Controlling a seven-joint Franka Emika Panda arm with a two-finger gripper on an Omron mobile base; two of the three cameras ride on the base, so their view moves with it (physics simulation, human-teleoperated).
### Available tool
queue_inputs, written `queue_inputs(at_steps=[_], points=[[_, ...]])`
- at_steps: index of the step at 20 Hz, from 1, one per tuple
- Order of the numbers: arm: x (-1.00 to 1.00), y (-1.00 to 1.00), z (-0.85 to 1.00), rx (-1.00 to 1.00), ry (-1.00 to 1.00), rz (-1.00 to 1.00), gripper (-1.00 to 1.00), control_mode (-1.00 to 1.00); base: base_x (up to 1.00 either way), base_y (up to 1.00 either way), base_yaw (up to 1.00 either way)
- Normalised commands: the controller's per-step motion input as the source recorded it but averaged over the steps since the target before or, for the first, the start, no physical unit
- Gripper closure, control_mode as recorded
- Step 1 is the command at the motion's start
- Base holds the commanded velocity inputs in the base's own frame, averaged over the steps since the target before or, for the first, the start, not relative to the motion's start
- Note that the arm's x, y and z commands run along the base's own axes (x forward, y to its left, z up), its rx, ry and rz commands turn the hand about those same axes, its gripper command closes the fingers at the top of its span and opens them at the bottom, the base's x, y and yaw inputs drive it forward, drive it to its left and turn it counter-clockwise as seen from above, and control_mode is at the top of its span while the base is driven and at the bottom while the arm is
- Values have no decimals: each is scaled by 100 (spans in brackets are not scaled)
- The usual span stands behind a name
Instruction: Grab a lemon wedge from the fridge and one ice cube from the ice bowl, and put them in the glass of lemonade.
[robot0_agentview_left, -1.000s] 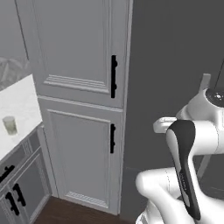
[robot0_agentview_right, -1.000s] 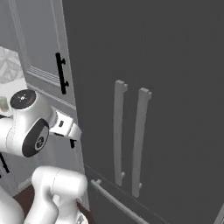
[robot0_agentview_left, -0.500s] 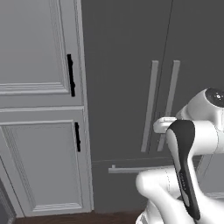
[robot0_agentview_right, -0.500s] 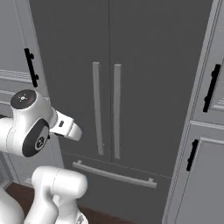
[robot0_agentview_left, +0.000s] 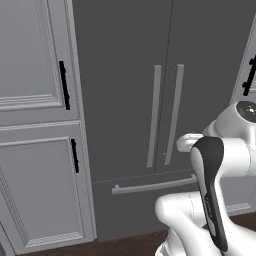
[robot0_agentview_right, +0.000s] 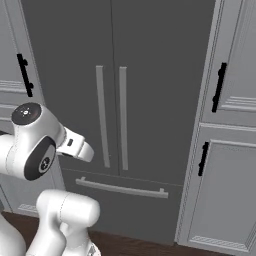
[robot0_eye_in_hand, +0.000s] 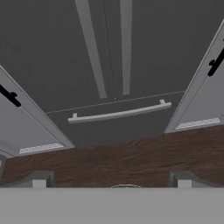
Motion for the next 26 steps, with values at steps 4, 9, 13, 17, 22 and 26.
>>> queue_inputs(at_steps=[4, 9, 13, 17, 22, 26], points=[[0, 0, 0, 0, 0, 0, -100, 100, -40, 0, 0], [0, 0, 0, 0, 0, 0, -100, 100, -30, 0, 0], [0, 0, 0, 0, 0, 0, -100, 100, 0, 0, 0], [0, 0, 0, 0, 0, 0, -100, 100, 0, 0, 0], [0, 0, 0, 0, 0, 0, -100, 100, 0, 0, 0], [0, 0, 0, 0, 0, 0, -100, 100, 0, 0, 0]])
